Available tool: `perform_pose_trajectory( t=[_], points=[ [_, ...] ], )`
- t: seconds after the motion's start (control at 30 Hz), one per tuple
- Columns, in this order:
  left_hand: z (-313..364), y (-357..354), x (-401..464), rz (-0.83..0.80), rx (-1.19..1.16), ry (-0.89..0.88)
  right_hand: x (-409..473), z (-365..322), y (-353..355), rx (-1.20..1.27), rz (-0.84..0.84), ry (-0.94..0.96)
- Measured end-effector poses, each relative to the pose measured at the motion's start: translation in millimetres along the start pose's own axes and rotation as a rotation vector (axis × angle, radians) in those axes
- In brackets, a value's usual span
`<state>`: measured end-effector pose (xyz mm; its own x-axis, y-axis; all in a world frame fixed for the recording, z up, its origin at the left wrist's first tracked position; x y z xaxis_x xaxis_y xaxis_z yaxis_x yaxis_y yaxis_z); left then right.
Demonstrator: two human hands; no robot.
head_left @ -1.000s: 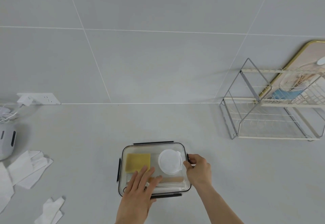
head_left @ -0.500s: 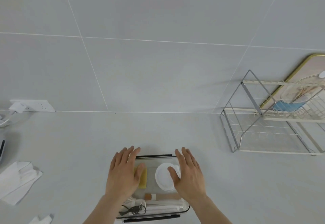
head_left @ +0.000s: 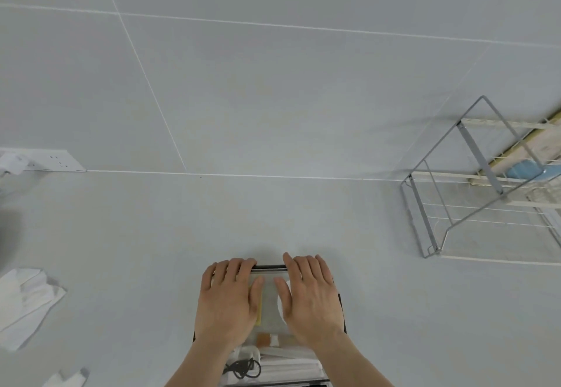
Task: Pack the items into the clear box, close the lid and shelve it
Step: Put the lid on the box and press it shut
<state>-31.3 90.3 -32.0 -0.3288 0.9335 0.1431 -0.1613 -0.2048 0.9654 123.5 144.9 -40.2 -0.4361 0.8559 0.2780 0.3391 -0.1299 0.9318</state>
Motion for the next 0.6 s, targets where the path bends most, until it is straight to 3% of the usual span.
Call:
perform_pose_trajectory(
  t=[0.43, 0.6],
  points=[
    [-3.5, -5.9, 0.5, 0.000, -0.012, -0.033, 1.7, 4.7, -2.4, -0.014, -0.005, -0.033],
    [-19.3, 14.7, -3.3, 0.118, -0.192, 0.126, -10.8, 19.9, 23.3, 0.097, 0.097, -0.327]
  ],
)
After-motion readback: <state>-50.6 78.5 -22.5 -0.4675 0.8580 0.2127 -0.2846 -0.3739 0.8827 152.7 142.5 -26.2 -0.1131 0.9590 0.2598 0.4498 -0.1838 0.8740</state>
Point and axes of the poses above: each hand's wrist, its own x-axis towards the middle knuckle, its own y-axis out of the back of the hand, z = x × y, the point moved 4 cm from there along x, towards the middle knuckle, and after that the axes turned 13 degrees about z, right-handed, at the moved point
